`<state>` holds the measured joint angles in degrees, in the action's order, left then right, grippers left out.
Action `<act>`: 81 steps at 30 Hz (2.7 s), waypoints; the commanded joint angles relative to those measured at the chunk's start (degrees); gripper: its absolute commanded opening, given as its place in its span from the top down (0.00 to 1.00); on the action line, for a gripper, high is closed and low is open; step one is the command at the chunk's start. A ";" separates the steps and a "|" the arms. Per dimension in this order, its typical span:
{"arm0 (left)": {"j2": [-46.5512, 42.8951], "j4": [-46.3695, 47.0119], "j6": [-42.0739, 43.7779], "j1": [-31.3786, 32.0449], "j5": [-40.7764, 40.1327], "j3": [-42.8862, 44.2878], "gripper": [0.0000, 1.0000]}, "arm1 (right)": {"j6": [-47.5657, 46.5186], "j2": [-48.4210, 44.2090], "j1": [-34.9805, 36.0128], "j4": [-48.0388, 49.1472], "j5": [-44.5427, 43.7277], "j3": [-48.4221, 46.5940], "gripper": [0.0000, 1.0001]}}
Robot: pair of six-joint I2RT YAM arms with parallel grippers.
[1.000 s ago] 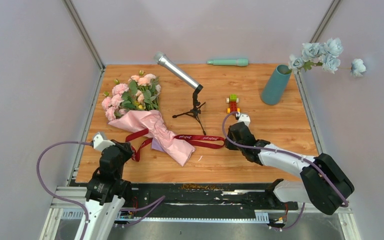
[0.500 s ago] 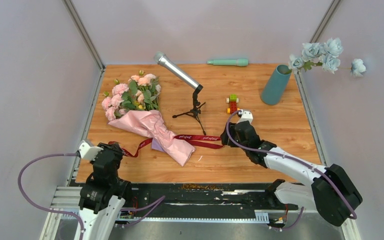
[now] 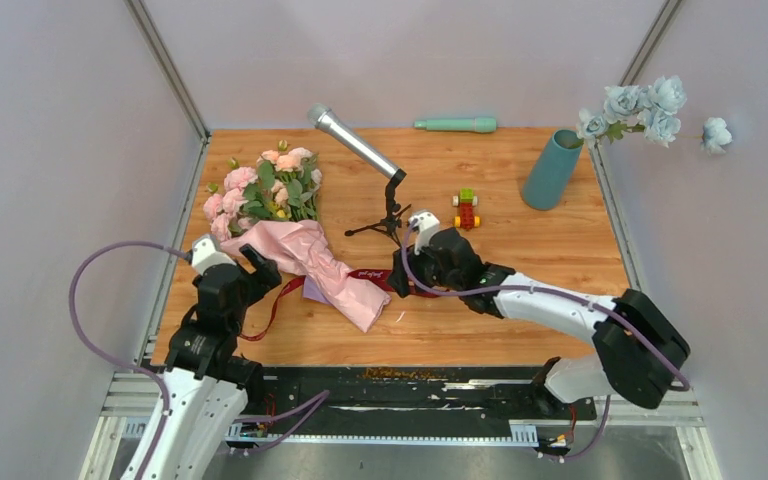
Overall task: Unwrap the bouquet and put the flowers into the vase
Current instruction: Untie the ribbon from the wrapping paper, then unfold the wrapping paper at the center of the board.
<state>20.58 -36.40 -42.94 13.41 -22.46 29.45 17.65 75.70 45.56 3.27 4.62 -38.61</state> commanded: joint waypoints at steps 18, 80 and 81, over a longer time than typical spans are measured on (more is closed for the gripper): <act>12.69 17.29 7.91 -0.31 23.66 -4.13 0.05 | -1.03 30.73 10.48 -7.15 -8.26 -30.34 0.58; 21.67 32.55 1.71 -0.31 31.62 -12.62 0.21 | -4.82 26.15 2.34 2.18 15.42 -21.07 0.42; 22.13 33.79 1.40 -0.31 31.91 -12.82 0.21 | -4.88 26.77 2.22 2.26 16.08 -21.47 0.41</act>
<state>40.95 -9.85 -39.33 13.41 7.97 17.41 13.65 101.93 48.56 0.54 13.54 -59.37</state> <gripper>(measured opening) 0.793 0.566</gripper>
